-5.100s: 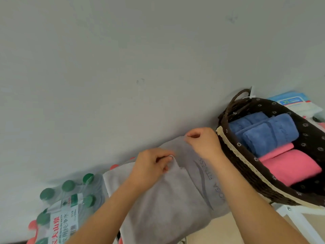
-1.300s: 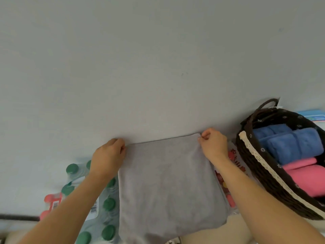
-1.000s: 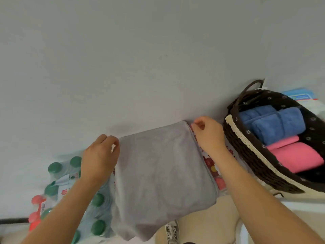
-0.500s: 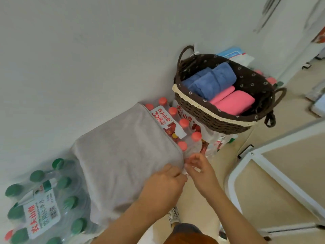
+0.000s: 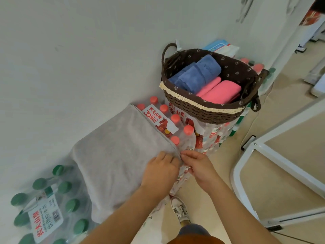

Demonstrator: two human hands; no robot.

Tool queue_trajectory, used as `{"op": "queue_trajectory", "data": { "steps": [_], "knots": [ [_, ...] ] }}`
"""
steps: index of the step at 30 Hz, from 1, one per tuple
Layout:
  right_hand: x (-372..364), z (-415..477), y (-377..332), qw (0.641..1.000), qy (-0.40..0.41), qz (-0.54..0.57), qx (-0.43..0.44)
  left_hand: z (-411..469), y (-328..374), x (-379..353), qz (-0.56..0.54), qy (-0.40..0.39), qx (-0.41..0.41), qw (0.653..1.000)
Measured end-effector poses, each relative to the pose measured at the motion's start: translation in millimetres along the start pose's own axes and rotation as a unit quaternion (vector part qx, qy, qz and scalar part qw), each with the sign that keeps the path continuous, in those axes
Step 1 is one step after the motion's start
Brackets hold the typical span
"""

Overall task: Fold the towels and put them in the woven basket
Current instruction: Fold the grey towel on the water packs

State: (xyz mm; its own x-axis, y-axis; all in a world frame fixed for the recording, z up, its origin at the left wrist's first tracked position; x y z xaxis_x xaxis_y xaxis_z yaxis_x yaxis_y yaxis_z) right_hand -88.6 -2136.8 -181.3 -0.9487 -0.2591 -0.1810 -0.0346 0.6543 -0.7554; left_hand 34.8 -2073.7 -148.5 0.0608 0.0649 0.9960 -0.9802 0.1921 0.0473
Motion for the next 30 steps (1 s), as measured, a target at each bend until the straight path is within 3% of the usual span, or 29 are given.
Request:
{"op": "queue_trajectory", "data": {
  "steps": [4, 9, 13, 16, 19, 24, 30],
  "knots": [
    [8, -10, -3, 0.999, -0.04, 0.009, 0.002, 4, 5, 3, -0.088, 0.023, 0.1, 0.991],
    [13, -21, -8, 0.998, -0.053, 0.015, 0.006, 0, 12, 8, -0.182, 0.036, 0.135, 0.973],
    [11, -26, -13, 0.999, -0.033, 0.008, 0.031, 0, 7, 21, -0.366, 0.049, 0.247, 0.896],
    [6, -26, -16, 0.999, -0.014, 0.014, 0.035, -3, 1, 25, -0.368, 0.086, 0.28, 0.882],
    [3, -28, -17, 1.0, -0.013, 0.01, 0.023, -6, 4, 27, -0.327, 0.128, 0.242, 0.904],
    [-1, -30, -25, 1.0, -0.024, 0.014, 0.013, -7, 11, 19, -0.229, 0.133, 0.12, 0.957],
    [0, -33, -30, 0.998, -0.043, 0.039, 0.002, -10, 15, 14, -0.18, 0.109, 0.051, 0.976]
  ]
}}
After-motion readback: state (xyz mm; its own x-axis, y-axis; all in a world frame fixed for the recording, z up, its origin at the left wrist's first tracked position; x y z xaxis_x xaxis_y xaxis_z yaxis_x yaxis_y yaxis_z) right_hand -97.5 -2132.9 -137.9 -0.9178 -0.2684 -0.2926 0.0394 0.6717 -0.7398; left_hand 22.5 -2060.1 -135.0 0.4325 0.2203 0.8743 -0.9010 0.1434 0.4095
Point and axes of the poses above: each hand's wrist, its own z-axis towards the middle knuckle, its own x-axis out of the back of the hand, y = z × x, the point moved 1 cm from there along z, towards the middle knuckle, and after that the axes turned 5 degrees about -x, right-handed, at the moved point
